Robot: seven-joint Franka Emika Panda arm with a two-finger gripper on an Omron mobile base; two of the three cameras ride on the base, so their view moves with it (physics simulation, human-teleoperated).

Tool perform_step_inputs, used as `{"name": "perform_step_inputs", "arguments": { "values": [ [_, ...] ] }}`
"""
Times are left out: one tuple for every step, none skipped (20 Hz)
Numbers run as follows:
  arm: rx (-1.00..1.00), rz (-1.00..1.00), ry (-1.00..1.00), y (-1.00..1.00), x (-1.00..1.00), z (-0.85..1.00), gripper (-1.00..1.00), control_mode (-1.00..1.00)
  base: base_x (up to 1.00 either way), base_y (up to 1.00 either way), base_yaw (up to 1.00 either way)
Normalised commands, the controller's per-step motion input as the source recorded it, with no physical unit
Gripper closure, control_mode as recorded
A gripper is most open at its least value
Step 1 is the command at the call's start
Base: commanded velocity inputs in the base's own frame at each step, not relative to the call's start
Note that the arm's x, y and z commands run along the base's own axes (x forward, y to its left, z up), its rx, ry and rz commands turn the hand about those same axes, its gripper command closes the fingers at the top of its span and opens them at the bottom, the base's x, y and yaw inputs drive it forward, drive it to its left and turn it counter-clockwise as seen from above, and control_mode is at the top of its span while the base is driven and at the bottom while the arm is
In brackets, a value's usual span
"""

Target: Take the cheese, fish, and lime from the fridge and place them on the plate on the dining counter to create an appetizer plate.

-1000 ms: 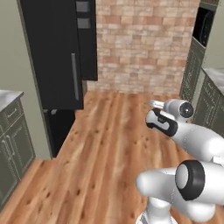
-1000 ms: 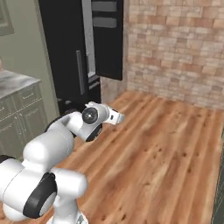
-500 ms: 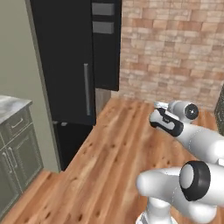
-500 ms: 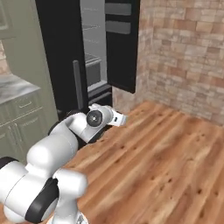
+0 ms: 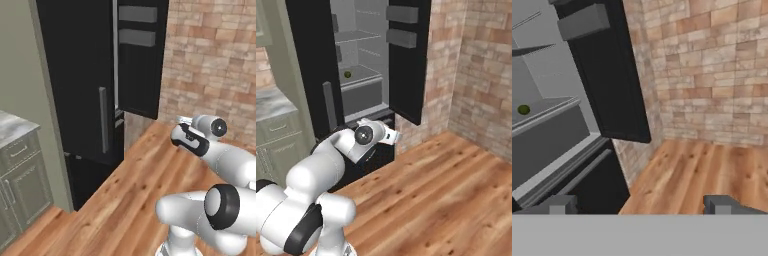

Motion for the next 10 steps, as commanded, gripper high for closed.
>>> {"name": "perform_step_inputs", "arguments": {
  "values": [
    [0.00, 0.00, 0.00, 0.00, 0.00, 0.00, -1.00, 1.00, 0.68, -0.40, 0.42],
    [0.00, 0.00, 0.00, 0.00, 0.00, 0.00, -1.00, 1.00, 0.68, -0.35, 0.44],
    [0.00, 0.00, 0.00, 0.00, 0.00, 0.00, -1.00, 1.00, 0.70, -0.36, 0.45],
    [0.00, 0.00, 0.00, 0.00, 0.00, 0.00, -1.00, 1.00, 0.71, -0.37, 0.47],
    [0.00, 0.00, 0.00, 0.00, 0.00, 0.00, -1.00, 1.00, 0.72, -0.39, 0.47],
    [0.00, 0.00, 0.00, 0.00, 0.00, 0.00, -1.00, 1.00, 0.66, -0.40, 0.47],
    [0.00, 0.00, 0.00, 0.00, 0.00, 0.00, -1.00, 1.00, 0.54, -0.39, 0.47],
    [0.00, 0.00, 0.00, 0.00, 0.00, 0.00, -1.00, 1.00, 0.36, -0.33, 0.46],
    [0.00, 0.00, 0.00, 0.00, 0.00, 0.00, -1.00, 1.00, 0.26, -0.33, 0.46],
    [0.00, 0.00, 0.00, 0.00, 0.00, 0.00, -1.00, 1.00, 0.19, -0.34, 0.47]
  ]
}}
